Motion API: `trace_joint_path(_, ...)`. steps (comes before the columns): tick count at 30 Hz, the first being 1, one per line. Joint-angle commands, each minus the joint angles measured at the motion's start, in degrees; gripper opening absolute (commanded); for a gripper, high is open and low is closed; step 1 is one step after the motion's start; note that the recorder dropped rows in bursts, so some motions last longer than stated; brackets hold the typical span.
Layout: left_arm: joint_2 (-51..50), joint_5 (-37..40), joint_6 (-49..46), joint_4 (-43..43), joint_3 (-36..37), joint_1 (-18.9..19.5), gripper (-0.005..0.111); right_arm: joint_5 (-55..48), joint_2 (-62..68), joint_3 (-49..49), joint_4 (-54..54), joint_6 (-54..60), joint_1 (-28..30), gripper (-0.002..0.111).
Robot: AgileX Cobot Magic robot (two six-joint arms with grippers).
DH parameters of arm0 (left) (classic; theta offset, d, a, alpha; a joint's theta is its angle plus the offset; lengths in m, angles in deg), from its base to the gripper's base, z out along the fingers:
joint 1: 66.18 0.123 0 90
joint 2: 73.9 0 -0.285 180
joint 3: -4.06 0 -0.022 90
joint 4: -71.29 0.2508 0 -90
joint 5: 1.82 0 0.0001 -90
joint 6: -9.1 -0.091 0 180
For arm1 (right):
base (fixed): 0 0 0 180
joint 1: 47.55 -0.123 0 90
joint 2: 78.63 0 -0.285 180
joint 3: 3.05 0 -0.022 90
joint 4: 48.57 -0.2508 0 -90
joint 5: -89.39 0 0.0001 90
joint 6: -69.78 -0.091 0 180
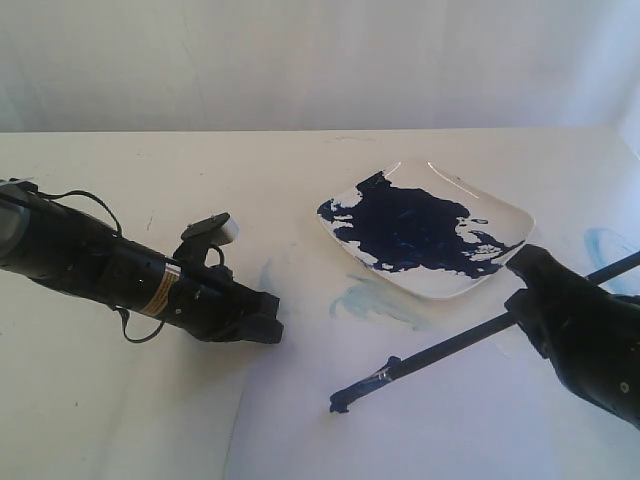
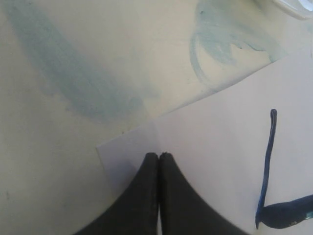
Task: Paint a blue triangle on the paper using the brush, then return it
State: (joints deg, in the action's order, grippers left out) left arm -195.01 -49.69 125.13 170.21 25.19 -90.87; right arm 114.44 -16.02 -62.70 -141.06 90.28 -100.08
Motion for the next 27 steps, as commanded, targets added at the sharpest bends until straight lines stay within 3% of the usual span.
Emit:
trace_joint_path(1,-0.07,0.79,0.03,1.03,0.05,-0.26,0.000,-0.24,0.01,-0.37,0.45,0.58,-0.04,0.000)
trace_joint_path(27,-0.07,0.79,0.03,1.03,0.05,-0.26,0.000,3.33,-5.36,-1.09,-7.46,12.68,-0.04,0.000)
